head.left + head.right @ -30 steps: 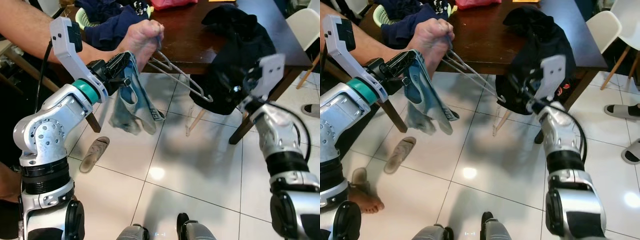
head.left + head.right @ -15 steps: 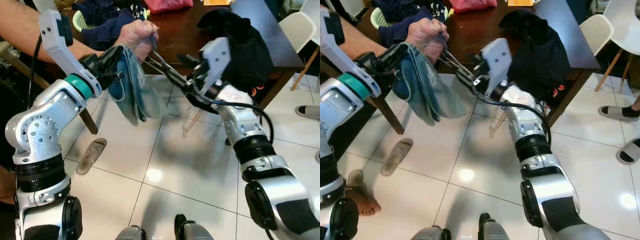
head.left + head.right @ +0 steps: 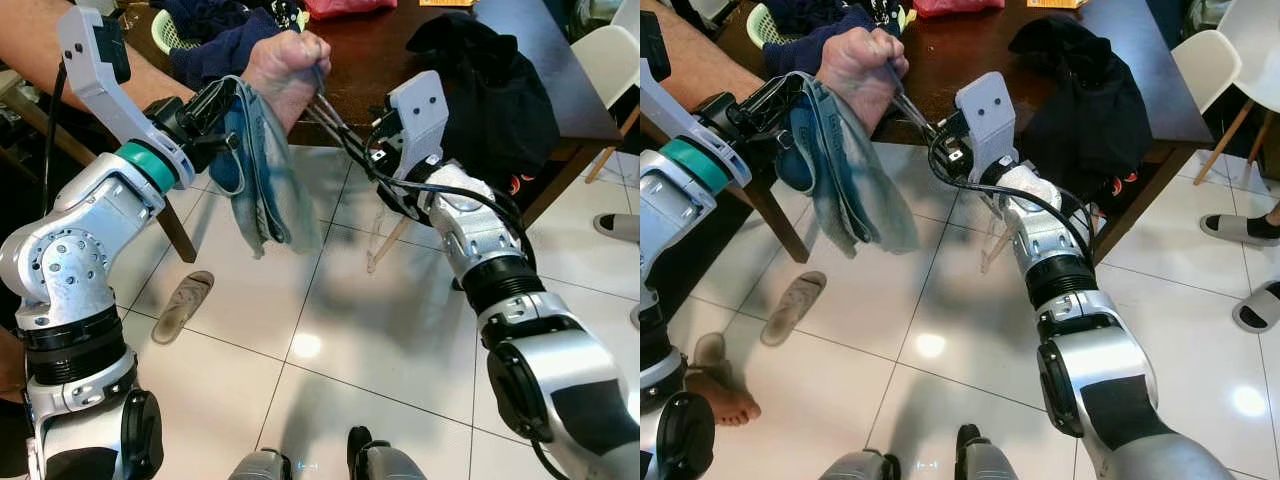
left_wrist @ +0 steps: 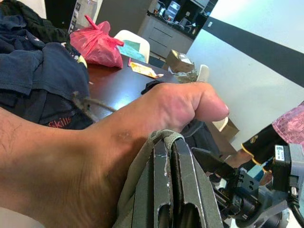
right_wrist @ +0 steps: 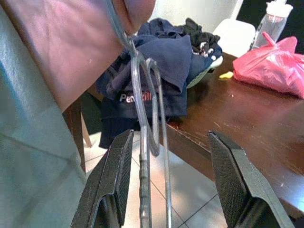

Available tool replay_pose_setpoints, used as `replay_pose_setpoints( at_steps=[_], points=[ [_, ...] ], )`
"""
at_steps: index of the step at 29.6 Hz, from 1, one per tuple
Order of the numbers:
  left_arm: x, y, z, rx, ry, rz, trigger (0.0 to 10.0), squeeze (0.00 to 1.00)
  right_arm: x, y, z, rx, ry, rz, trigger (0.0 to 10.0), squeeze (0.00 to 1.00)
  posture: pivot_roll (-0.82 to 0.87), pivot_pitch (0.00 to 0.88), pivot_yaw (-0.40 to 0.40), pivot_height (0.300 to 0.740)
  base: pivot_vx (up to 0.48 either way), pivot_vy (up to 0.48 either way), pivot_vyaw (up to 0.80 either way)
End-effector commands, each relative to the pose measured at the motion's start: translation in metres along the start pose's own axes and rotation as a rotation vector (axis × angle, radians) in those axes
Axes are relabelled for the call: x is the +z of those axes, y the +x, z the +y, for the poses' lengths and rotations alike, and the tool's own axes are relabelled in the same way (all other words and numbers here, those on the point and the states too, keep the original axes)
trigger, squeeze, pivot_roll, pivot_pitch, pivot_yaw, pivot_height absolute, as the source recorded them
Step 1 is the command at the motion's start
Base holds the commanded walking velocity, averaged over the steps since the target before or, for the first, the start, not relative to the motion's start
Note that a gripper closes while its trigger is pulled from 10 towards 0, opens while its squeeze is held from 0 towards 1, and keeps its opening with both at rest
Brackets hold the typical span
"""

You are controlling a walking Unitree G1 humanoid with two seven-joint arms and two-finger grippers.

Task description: Hang hanger

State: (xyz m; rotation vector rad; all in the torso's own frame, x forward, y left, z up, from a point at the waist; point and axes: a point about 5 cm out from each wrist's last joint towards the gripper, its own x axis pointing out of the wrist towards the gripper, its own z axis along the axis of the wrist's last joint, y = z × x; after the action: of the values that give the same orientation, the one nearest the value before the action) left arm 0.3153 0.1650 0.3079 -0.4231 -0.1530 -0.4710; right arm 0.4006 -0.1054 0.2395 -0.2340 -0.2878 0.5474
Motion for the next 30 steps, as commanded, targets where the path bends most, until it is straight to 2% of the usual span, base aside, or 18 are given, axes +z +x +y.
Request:
replay_pose_setpoints(
  at_steps=[1, 4, 9, 11, 14, 16, 19, 22, 28, 29, 30],
  points=[
    [0.002, -0.003, 0.0, 0.003, 0.008, -0.008, 10.0, 0.0, 0.002, 0.003, 0.009, 0.051, 0.015, -0.025, 10.0, 0.0, 0.21, 0.086, 0.047, 0.74, 0.0, 0.0, 0.0],
    [0.003, -0.005, 0.0, 0.011, 0.008, -0.014, 10.0, 0.0, 0.005, 0.003, 0.022, 0.156, 0.016, -0.08, 10.0, 0.0, 0.22, 0.082, 0.04, 0.74, 0.0, 0.0, 0.0],
    [0.004, -0.006, 0.001, 0.015, 0.01, -0.016, 10.0, 0.0, 0.007, 0.004, 0.026, 0.17, 0.026, -0.104, 10.0, 0.0, 0.22, 0.084, 0.039, 0.74, 0.0, 0.0, 0.0],
    [0.004, -0.007, 0.002, 0.024, 0.011, -0.017, 10.0, 0.0, 0.015, 0.007, 0.026, 0.15, 0.05, -0.151, 10.0, 0.0, 0.22, 0.081, 0.04, 0.74, 0.0, 0.0, 0.0],
    [0.004, -0.007, 0.002, 0.025, 0.01, -0.017, 10.0, 0.0, 0.019, 0.009, 0.026, 0.137, 0.043, -0.164, 10.0, 0.0, 0.22, 0.079, 0.043, 0.74, 0.0, 0.0, 0.0],
    [0.004, -0.006, 0.001, 0.019, 0.009, -0.019, 10.0, 0.0, 0.019, 0.013, 0.023, 0.094, -0.011, -0.126, 10.0, 0.0, 0.22, 0.07, 0.044, 0.74, 0.0, 0.0, 0.0],
    [0.004, -0.005, 0.001, 0.017, 0.009, -0.02, 10.0, 0.0, 0.017, 0.013, 0.022, 0.082, -0.037, -0.102, 10.0, 0.0, 0.22, 0.07, 0.044, 0.74, 0.0, 0.0, 0.0],
    [0.004, -0.005, 0.001, 0.018, 0.008, -0.022, 10.0, 0.0, 0.007, 0.012, 0.016, 0.042, -0.099, -0.018, 10.0, 0.0, 0.22, 0.068, 0.043, 0.74, 0.0, 0.0, 0.0],
    [0.004, -0.006, 0.002, 0.021, 0.007, -0.021, 10.0, 0.0, 0.005, 0.012, 0.016, 0.038, -0.154, 0.009, 10.0, 0.0, 0.22, 0.063, 0.047, 0.74, 0.0, 0.0, 0.0],
    [0.004, -0.005, 0.001, 0.021, 0.008, -0.021, 10.0, 0.0, 0.006, 0.011, 0.018, 0.071, -0.167, -0.003, 6.2, 0.0, 0.22, 0.06, 0.05, 0.74, 0.0, 0.0, 0.0],
    [0.004, -0.005, 0.001, 0.021, 0.008, -0.021, 10.0, 0.0, 0.006, 0.011, 0.018, 0.071, -0.167, -0.003, 6.2, 0.0, 0.22, 0.06, 0.05, 0.74, 0.0, 0.0, 0.0]
  ],
)
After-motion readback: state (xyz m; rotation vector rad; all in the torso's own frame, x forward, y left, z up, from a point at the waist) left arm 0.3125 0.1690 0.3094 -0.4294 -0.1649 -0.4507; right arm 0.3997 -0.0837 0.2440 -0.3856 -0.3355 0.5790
